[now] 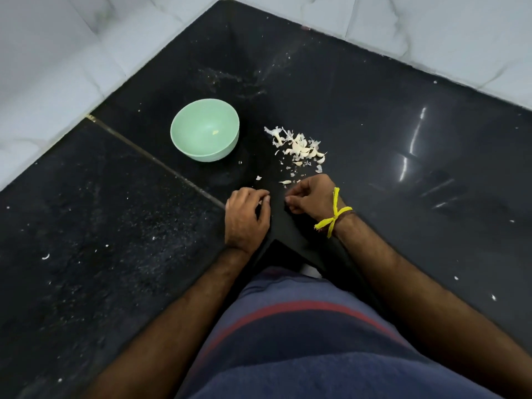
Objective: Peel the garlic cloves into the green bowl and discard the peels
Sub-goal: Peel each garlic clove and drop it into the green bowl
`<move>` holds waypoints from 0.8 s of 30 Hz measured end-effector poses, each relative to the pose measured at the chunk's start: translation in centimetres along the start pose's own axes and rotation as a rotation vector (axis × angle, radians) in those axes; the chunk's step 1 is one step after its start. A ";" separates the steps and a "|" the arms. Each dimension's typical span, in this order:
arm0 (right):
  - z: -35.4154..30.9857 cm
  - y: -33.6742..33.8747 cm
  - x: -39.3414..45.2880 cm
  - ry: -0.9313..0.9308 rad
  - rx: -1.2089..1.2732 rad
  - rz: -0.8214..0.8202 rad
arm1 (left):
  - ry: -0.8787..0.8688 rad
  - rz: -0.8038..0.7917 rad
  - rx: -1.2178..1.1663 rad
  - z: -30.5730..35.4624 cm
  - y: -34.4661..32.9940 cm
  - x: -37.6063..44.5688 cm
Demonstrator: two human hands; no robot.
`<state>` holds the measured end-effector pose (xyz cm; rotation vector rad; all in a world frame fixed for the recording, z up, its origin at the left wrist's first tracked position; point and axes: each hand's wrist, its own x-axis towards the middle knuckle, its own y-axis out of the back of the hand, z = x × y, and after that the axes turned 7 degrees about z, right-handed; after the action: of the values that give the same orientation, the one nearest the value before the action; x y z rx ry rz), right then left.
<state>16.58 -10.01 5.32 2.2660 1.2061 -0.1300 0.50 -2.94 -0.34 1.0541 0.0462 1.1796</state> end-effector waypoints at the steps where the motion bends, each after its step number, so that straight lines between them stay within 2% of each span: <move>1: 0.0 -0.1 0.0 0.048 -0.105 0.007 | 0.003 -0.013 0.000 -0.1 -0.1 0.1; 4: -0.7 -0.7 -0.2 0.175 -0.363 0.019 | -0.027 -0.084 -0.004 -0.2 -0.3 0.3; 8: -1.0 -1.2 0.1 0.134 -0.505 0.008 | -0.030 -0.086 0.007 -0.2 -0.2 0.4; 24: -1.7 -1.3 2.1 -0.004 -0.534 0.017 | 0.001 -0.056 0.055 0.0 -0.3 0.3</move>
<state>16.52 -7.03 5.48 1.8052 1.0638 0.1758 0.89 -2.70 -0.42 1.0944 0.1087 1.1337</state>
